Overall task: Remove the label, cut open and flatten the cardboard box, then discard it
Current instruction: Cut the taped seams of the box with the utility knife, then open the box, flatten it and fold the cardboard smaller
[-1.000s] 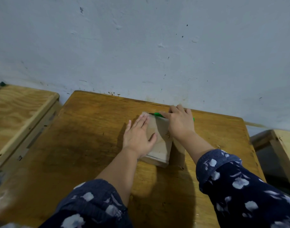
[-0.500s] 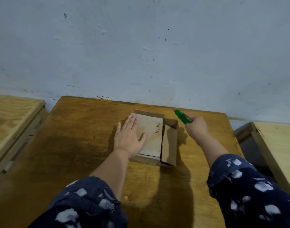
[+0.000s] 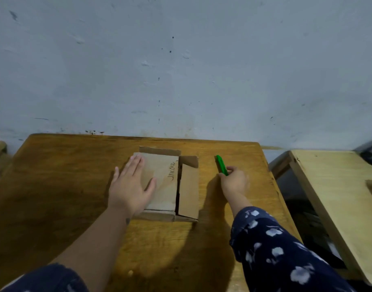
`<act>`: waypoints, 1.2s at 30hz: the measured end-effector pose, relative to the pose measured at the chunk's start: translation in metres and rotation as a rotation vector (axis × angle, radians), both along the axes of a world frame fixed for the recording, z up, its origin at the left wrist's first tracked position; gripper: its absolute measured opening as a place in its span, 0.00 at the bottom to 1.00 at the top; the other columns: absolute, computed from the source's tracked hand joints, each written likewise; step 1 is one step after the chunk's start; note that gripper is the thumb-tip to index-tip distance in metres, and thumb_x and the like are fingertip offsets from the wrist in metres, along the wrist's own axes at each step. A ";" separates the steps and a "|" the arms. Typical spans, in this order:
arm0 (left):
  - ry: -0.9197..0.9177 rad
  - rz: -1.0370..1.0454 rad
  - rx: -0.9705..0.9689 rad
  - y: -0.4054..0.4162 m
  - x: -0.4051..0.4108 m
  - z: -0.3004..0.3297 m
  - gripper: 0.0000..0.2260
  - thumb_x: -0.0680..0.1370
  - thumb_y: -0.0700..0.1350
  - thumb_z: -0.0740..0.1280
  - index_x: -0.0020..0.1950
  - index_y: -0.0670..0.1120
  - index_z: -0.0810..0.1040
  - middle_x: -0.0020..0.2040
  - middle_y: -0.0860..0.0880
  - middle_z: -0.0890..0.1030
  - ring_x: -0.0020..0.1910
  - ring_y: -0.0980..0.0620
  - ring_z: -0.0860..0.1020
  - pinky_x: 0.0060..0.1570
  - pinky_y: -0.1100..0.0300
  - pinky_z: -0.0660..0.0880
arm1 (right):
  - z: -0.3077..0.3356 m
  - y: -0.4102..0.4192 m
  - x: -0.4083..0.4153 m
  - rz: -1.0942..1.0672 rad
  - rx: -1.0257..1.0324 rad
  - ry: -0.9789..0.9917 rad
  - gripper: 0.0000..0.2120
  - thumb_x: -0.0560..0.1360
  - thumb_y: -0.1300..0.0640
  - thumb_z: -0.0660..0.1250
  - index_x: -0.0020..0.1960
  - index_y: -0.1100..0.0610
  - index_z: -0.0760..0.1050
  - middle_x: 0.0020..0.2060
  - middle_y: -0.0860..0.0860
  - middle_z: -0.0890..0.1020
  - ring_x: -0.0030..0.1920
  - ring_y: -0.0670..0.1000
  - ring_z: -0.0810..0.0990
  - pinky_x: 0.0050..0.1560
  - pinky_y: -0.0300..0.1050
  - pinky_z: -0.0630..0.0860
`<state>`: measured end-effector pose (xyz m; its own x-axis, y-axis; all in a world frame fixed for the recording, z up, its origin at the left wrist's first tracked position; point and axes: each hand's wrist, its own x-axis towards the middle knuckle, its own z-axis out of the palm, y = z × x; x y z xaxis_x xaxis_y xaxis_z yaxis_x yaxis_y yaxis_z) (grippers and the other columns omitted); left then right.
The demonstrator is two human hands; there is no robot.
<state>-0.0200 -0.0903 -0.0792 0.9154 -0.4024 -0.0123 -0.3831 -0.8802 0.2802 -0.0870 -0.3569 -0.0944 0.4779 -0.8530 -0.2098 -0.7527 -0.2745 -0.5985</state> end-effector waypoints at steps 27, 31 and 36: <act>-0.036 -0.074 0.055 0.034 0.009 0.009 0.33 0.79 0.64 0.47 0.79 0.48 0.49 0.79 0.51 0.49 0.78 0.55 0.46 0.76 0.49 0.43 | 0.029 0.099 -0.020 0.316 -0.068 -0.160 0.21 0.77 0.61 0.64 0.69 0.51 0.70 0.62 0.52 0.78 0.54 0.51 0.80 0.48 0.39 0.77; -0.026 -0.146 0.023 0.066 0.016 0.007 0.32 0.79 0.64 0.49 0.79 0.48 0.50 0.79 0.52 0.49 0.77 0.56 0.47 0.76 0.50 0.44 | 0.015 0.092 -0.044 0.352 -0.115 0.061 0.22 0.76 0.55 0.67 0.69 0.50 0.70 0.61 0.52 0.78 0.59 0.54 0.75 0.60 0.49 0.74; -0.017 -0.243 0.016 0.083 0.010 0.004 0.33 0.79 0.64 0.50 0.79 0.49 0.49 0.79 0.53 0.49 0.77 0.57 0.47 0.76 0.52 0.45 | 0.014 0.112 -0.054 0.358 -0.243 0.102 0.21 0.73 0.48 0.68 0.65 0.47 0.73 0.63 0.51 0.71 0.64 0.54 0.66 0.65 0.53 0.65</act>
